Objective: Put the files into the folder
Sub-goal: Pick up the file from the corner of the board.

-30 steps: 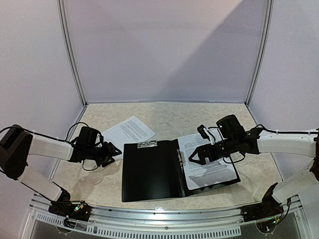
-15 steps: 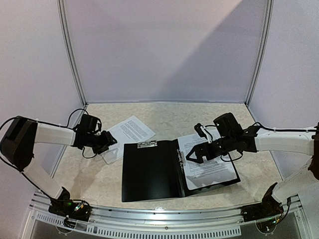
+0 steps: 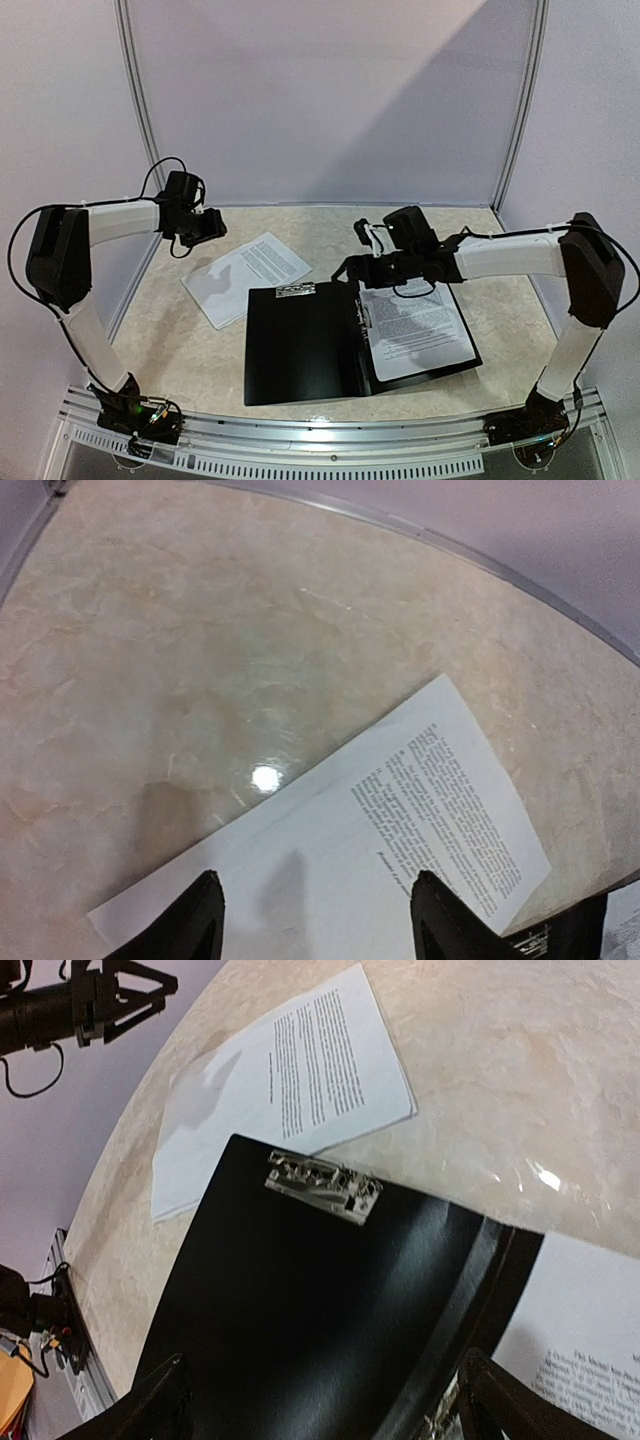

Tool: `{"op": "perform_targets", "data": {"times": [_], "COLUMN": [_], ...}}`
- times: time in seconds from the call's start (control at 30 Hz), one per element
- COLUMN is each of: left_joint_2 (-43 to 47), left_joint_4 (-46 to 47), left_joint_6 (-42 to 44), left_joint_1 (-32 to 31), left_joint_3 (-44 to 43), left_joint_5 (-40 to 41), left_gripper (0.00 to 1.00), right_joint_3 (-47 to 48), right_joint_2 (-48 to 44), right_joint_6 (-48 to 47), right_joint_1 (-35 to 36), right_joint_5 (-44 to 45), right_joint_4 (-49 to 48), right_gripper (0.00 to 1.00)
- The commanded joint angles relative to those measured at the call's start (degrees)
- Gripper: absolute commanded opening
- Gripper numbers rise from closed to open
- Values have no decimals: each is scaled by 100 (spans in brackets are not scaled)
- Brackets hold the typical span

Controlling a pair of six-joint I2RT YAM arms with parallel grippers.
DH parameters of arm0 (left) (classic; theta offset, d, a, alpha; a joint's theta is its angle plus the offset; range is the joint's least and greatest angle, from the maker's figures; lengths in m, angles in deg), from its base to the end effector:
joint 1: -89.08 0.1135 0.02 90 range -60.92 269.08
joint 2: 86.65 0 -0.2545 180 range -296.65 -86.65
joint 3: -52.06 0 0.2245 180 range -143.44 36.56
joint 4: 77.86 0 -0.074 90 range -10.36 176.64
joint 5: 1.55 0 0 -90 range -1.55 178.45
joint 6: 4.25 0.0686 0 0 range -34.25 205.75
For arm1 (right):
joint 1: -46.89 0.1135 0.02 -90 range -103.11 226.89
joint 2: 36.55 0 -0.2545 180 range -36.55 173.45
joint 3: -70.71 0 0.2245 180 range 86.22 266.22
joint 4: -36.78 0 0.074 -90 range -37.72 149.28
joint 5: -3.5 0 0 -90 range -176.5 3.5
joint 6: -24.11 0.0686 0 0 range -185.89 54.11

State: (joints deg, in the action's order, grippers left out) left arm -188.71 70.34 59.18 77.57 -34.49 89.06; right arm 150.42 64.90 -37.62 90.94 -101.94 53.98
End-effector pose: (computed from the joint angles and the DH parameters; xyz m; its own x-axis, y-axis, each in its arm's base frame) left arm 0.3786 -0.0763 0.1975 -0.7303 -0.3077 -0.6099 -0.1500 0.9432 -0.2963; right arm 0.2662 0.2829 0.1917 -0.7858 -0.1249 -0.6058 -0.5074 0.6903 0.5158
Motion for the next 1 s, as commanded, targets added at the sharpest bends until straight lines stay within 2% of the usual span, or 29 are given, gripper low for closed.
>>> {"op": "perform_targets", "data": {"times": [0.0, 0.07, 0.2, 0.47, 0.6, 0.97], "left_joint_2": [-174, -255, -450, -1002, -1054, -1161], "left_joint_4": [-286, -254, 10, -194, -358, -475], "left_joint_6": [458, 541, 573, 468, 441, 315], "left_joint_1": [335, 411, 448, 544, 552, 588], "left_joint_3": [275, 224, 130, -16, -38, -82], "left_joint_5": [387, 354, -238, -669, -603, -799], "left_gripper": [65, 65, 63, 61, 61, 61], "right_joint_3": [716, 1035, 1720, 3006, 3809, 3995], "right_joint_2": [782, 1197, 1912, 3031, 3618, 3870], "right_joint_6": [487, 671, 979, 1270, 1307, 1069], "right_joint_1": [154, 172, 174, 174, 170, 135], "right_joint_5": [409, 460, 416, 334, 240, 686], "right_joint_4": [-499, -595, -655, -750, -470, -288], "right_gripper": [88, 88, 85, 77, 76, 76]}}
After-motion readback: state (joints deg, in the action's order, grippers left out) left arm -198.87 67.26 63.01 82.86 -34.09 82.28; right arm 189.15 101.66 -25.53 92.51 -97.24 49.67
